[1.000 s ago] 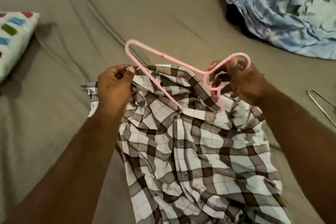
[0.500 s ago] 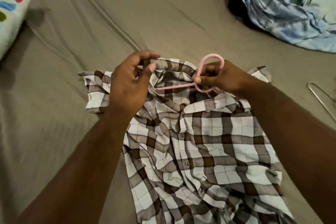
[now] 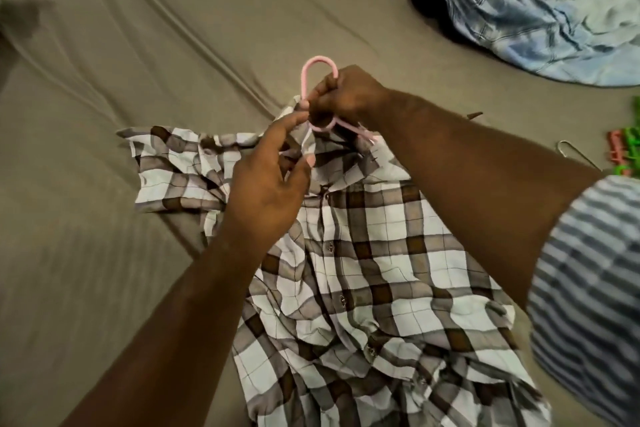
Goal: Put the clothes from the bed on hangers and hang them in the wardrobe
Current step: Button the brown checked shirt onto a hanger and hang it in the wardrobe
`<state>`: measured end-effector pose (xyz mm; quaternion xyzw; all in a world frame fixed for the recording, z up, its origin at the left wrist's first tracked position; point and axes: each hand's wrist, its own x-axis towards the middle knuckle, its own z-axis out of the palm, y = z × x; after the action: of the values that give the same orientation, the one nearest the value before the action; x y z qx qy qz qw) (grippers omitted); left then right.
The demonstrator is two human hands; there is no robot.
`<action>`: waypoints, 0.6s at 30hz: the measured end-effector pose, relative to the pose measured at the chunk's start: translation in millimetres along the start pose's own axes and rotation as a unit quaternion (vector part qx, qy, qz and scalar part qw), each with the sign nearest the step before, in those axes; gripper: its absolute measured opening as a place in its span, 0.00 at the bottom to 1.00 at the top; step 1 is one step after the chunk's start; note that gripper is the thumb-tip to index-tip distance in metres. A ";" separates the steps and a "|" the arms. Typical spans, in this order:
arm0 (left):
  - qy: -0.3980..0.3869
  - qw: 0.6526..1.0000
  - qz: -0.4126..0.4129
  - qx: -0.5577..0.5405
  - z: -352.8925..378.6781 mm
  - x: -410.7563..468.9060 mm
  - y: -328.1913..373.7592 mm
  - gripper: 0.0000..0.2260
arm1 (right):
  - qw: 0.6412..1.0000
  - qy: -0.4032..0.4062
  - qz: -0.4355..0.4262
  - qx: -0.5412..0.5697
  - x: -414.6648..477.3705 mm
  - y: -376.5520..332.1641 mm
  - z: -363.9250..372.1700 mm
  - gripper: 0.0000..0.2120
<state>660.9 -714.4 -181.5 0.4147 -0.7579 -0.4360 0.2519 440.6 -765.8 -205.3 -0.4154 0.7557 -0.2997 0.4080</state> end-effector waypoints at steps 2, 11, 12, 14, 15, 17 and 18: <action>0.019 1.000 -0.005 0.007 10.6 -11.5 -6.7 0.27 | 0.990 0.138 -0.014 -0.019 10.4 6.0 6.1 0.18; -0.131 0.957 -0.099 0.239 69.0 -104.0 -36.0 0.25 | 0.995 0.064 0.067 -0.039 -1.4 44.7 -3.6 0.36; -0.150 0.948 -0.108 0.260 77.7 -110.9 -36.9 0.26 | 0.996 0.053 0.061 -0.045 1.4 43.2 -1.1 0.35; -0.140 0.947 -0.105 0.268 88.7 -115.3 -37.8 0.21 | 0.996 0.069 0.032 -0.051 8.1 38.0 2.7 0.23; -0.136 0.950 -0.100 0.262 91.1 -113.3 -37.7 0.16 | 0.995 0.082 0.019 -0.049 13.0 34.8 3.4 0.16; -0.142 0.953 -0.102 0.248 92.4 -109.2 -36.1 0.10 | 0.994 0.095 0.003 -0.054 19.9 26.3 1.7 0.12; -0.150 0.952 -0.109 0.242 92.1 -107.8 -36.0 0.09 | 0.993 0.097 -0.005 -0.074 22.5 20.3 -1.8 0.12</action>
<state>664.1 -591.1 -260.4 0.4732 -0.8198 -0.3218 -0.0215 424.0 -775.6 -228.9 -0.4170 0.8097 -0.2844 0.2995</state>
